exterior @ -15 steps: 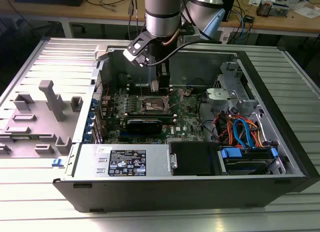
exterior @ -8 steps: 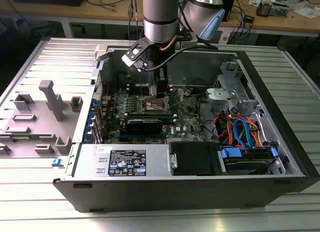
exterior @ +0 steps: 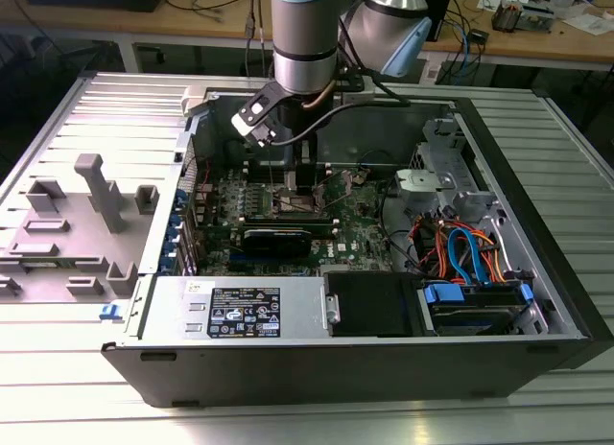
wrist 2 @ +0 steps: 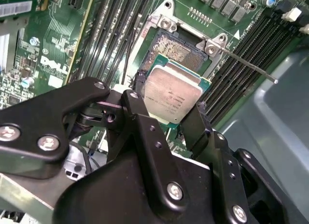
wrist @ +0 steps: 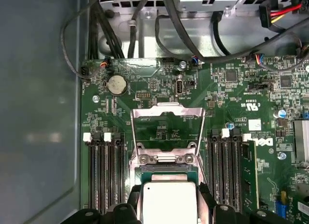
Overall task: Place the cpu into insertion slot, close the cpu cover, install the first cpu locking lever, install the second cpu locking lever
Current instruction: 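Place the cpu into insertion slot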
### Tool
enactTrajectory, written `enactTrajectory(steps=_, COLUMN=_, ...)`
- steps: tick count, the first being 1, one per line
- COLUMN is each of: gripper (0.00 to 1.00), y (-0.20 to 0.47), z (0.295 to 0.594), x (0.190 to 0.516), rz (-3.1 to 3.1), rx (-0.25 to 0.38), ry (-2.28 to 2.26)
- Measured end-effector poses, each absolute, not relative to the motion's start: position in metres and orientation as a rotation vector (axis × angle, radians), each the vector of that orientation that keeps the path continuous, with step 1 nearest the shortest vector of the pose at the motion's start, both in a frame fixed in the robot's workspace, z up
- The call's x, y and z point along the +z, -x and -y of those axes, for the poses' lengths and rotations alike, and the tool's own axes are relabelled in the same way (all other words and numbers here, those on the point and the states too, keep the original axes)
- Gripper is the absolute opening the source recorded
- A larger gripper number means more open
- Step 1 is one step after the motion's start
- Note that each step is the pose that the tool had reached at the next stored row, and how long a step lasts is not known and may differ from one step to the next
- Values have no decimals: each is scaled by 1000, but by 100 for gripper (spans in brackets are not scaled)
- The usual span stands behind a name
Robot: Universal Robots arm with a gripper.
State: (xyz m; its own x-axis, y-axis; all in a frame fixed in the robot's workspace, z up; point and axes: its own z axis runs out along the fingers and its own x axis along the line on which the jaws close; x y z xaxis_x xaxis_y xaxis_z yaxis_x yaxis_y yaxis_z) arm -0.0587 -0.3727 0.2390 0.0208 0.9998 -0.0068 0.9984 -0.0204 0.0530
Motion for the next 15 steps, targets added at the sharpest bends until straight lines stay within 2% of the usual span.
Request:
enactTrajectory(steps=6, gripper=54, y=59, z=373, x=239, rz=-2168, rx=50, ry=-2214)
enactTrajectory(steps=15, gripper=54, y=65, z=374, x=217, rz=-2197, rx=54, ry=-2189)
